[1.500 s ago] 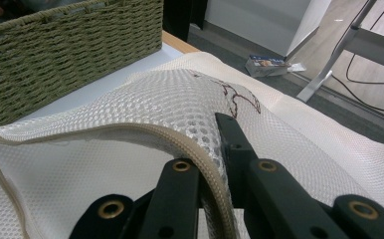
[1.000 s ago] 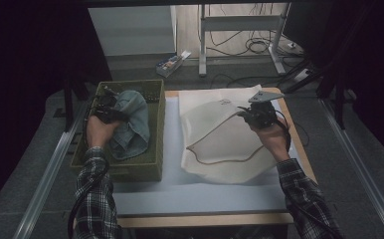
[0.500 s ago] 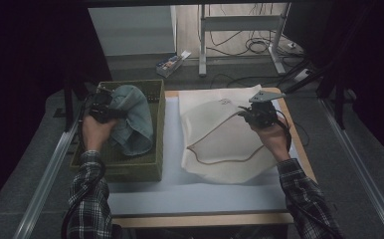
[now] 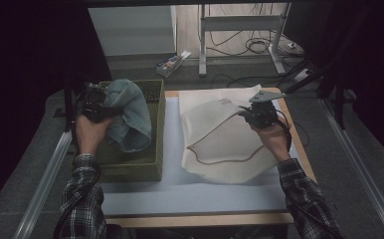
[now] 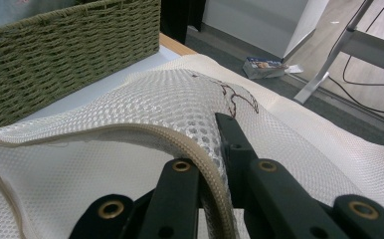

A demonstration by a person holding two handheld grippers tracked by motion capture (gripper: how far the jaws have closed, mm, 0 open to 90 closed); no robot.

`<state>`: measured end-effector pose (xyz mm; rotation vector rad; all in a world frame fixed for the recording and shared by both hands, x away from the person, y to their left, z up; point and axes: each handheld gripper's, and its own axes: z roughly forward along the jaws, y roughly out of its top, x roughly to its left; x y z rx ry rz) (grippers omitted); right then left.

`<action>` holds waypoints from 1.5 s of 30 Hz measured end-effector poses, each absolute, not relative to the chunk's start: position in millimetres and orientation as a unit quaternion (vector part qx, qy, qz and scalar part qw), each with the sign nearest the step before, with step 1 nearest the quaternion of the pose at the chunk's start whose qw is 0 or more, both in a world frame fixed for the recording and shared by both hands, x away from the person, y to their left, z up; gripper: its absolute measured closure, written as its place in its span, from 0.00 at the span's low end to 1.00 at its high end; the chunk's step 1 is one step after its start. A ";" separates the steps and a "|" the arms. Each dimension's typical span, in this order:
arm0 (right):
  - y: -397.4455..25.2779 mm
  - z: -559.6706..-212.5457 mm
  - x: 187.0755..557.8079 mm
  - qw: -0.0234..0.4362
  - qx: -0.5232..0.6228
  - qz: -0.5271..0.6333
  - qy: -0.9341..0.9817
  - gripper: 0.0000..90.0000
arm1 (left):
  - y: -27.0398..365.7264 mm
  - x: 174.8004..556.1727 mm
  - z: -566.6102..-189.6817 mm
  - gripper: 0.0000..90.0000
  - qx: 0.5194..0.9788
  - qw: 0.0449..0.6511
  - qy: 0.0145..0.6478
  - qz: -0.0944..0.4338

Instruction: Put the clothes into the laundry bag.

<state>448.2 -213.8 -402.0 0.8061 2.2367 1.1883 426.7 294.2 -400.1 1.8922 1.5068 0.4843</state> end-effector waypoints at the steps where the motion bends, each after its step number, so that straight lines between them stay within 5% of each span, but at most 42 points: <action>1: -213.9 -402.0 448.1 0.239 0.295 0.434 0.817 0.95 | 294.7 425.3 -398.9 0.66 0.722 0.334 0.576 0.188; 45: -213.5 -401.9 447.5 0.238 0.295 0.438 0.815 0.95 | 284.2 359.8 -359.9 0.65 0.703 0.448 0.506 0.222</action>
